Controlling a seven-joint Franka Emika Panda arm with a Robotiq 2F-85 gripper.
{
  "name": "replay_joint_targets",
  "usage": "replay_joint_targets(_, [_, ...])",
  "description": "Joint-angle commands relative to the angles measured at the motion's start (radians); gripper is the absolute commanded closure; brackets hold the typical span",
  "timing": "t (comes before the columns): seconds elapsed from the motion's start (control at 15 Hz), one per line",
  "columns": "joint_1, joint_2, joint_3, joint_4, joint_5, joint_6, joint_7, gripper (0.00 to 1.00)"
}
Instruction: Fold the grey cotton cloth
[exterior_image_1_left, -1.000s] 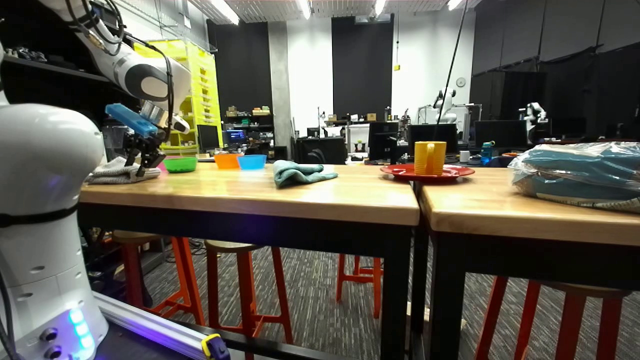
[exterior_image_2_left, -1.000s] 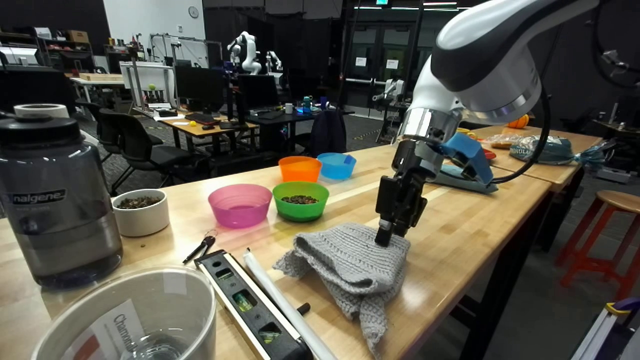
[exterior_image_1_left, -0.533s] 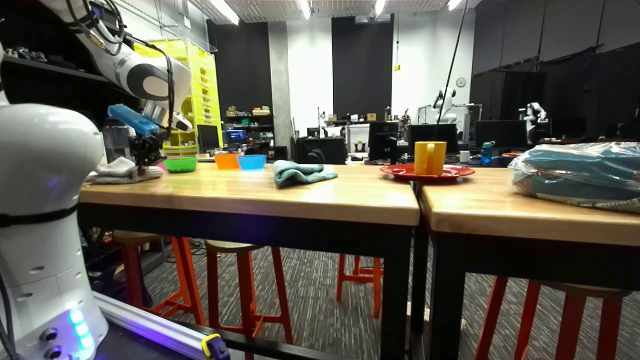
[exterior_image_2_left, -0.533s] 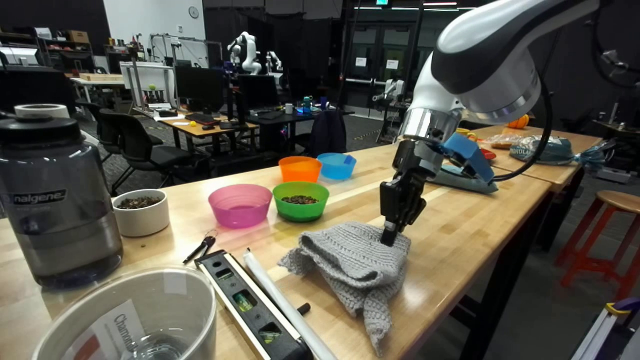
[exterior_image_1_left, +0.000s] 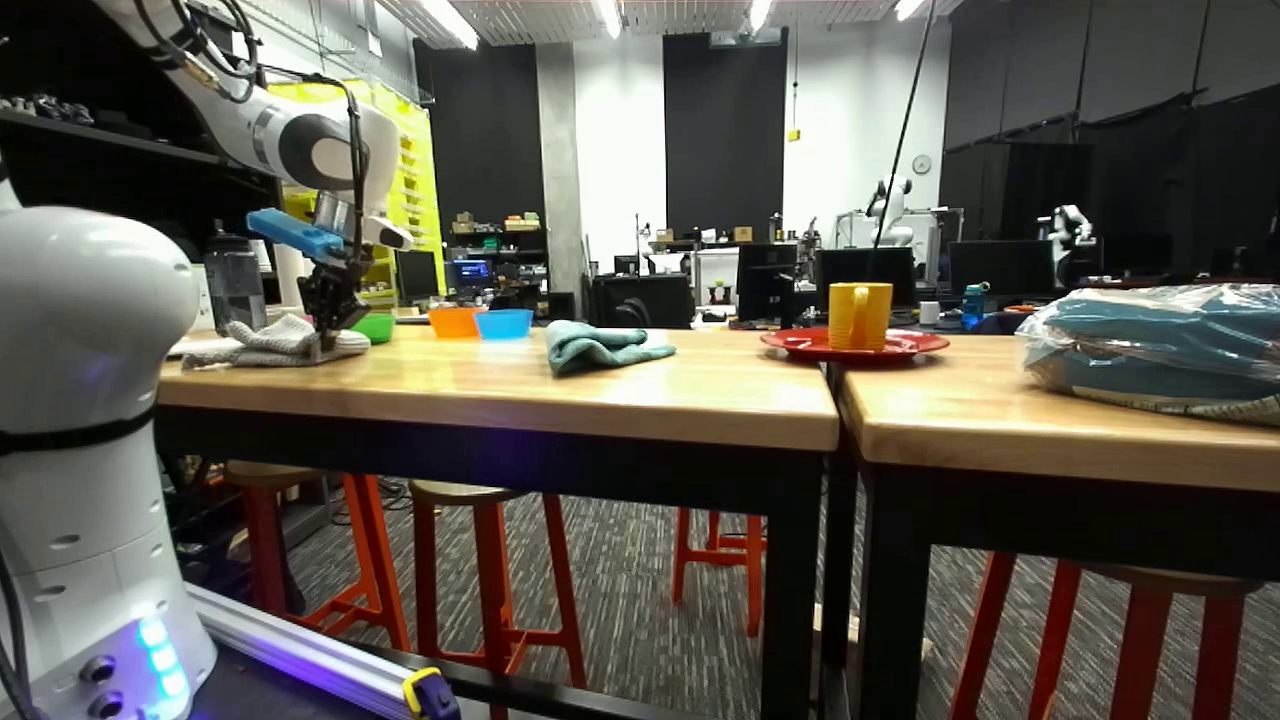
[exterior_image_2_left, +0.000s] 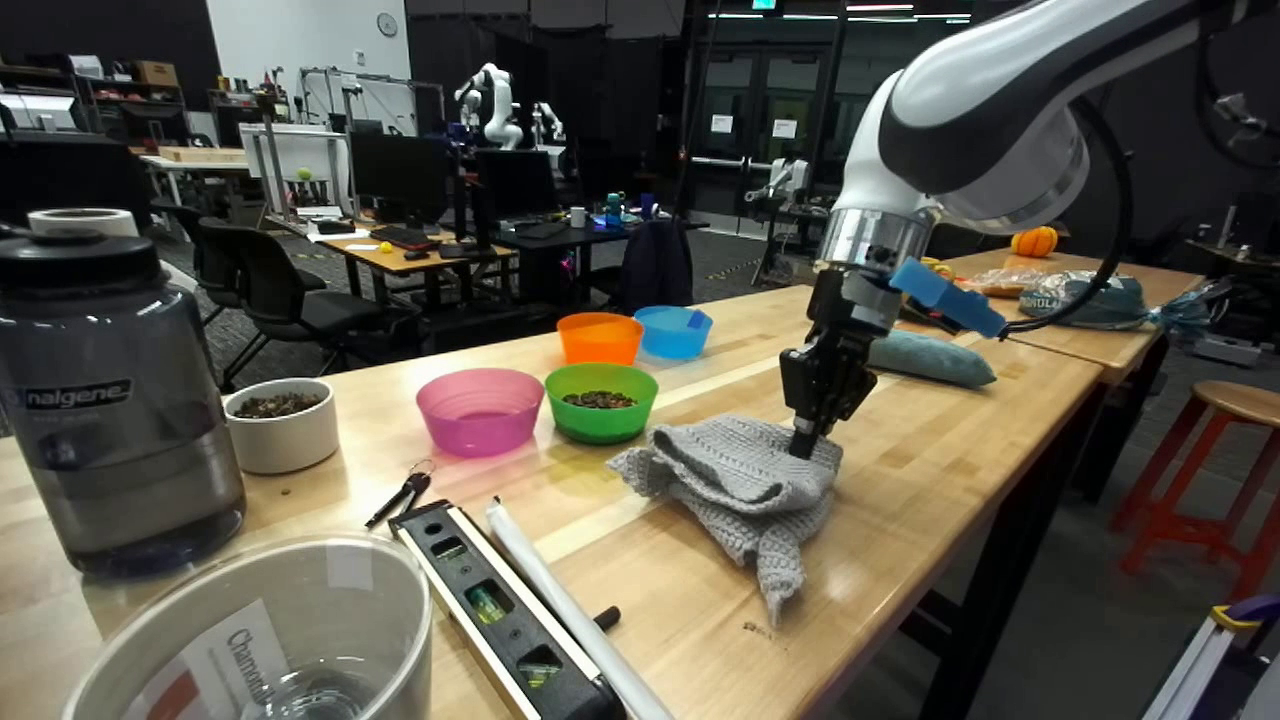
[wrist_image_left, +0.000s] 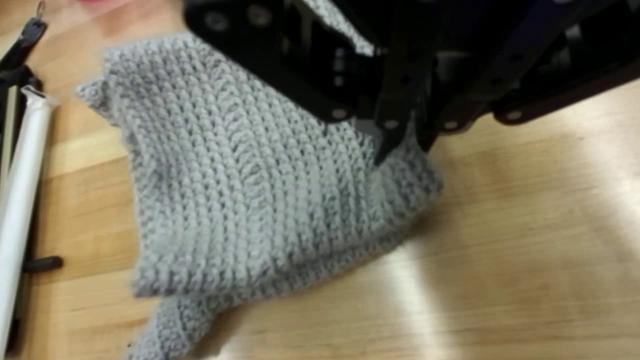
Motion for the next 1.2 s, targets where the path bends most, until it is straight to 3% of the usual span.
replay_joint_targets(0.0, [-0.02, -0.06, -0.008, -0.009, -0.066, -0.013, 0.06, 0.98])
replay_joint_targets(0.2, [-0.012, -0.078, 0.014, -0.008, -0.102, -0.001, 0.098, 0.98])
replay_joint_targets(0.87, [0.067, -0.062, 0.225, 0.026, -0.273, 0.047, 0.337, 0.98])
replay_joint_targets(1.13, [0.065, -0.062, 0.273, 0.056, -0.354, 0.043, 0.428, 0.98])
